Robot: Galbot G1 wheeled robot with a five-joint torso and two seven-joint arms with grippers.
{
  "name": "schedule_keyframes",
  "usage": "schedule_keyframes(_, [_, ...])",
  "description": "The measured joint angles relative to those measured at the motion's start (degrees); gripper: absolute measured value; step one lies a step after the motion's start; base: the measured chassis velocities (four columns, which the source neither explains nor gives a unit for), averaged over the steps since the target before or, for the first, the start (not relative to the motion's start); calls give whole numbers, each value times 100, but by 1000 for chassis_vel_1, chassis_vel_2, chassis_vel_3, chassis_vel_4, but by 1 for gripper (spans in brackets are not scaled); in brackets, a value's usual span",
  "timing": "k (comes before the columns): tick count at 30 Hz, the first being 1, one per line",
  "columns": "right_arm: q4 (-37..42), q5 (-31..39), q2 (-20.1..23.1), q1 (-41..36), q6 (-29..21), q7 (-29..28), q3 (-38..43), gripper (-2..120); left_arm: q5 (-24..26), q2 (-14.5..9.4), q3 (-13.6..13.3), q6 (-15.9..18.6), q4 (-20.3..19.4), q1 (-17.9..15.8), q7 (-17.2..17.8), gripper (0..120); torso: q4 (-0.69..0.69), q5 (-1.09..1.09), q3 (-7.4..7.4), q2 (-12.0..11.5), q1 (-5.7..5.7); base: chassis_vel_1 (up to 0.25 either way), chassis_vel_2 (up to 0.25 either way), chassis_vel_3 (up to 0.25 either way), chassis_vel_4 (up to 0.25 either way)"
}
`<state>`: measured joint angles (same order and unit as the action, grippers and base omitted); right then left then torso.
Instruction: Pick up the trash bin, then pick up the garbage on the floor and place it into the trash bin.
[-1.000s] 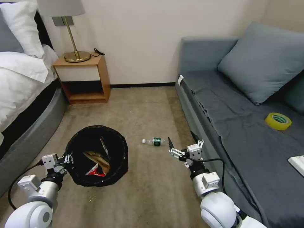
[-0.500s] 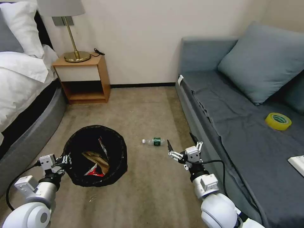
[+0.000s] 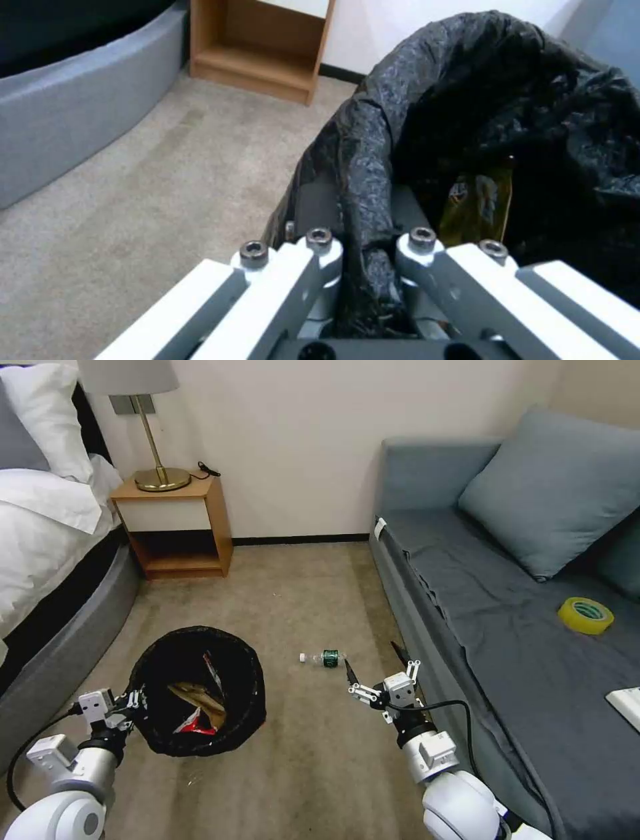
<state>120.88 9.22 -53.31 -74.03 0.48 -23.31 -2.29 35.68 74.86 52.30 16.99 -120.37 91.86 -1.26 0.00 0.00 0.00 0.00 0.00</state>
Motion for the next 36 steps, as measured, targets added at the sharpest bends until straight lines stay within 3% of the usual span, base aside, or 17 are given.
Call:
schedule_keyframes(30, [5, -70, 3, -77, 6, 6, -92, 100, 74, -64, 150, 16, 55, -9, 2, 4, 0, 0, 0, 0, 0, 0, 0, 0, 0])
schedule_keyframes(36, [-26, -70, -3, -76, 61, 18, -98, 100, 105, -73, 173, 10, 78, -9, -6, 4, 0, 0, 0, 0, 0, -111, 113, 101, -103])
